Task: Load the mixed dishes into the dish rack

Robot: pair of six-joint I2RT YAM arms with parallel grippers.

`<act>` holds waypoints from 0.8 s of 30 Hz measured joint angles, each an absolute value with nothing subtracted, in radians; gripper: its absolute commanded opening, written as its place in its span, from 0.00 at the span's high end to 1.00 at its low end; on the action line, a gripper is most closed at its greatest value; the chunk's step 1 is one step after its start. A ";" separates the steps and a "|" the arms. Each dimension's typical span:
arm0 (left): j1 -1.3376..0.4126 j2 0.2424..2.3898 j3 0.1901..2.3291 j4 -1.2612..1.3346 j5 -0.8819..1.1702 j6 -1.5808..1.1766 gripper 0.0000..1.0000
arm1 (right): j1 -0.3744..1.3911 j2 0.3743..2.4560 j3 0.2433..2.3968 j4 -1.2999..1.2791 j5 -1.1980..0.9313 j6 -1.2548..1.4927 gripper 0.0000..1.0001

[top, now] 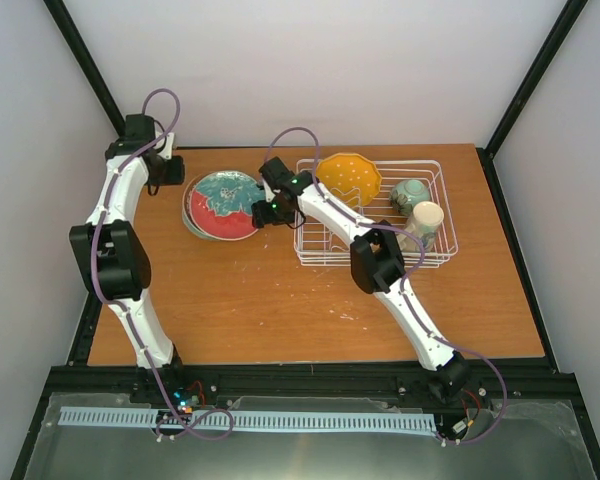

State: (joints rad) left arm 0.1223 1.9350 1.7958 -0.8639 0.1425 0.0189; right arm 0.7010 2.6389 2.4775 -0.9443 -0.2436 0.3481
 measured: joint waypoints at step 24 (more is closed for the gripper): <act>0.122 1.925 1.791 -0.864 0.142 0.019 0.71 | 0.688 2.623 2.481 -0.815 -0.413 0.472 0.97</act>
State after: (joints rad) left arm 0.1223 1.9247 1.7912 -0.8639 0.1421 0.0189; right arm 0.6880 2.6228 2.4813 -0.8146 -0.4126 0.4721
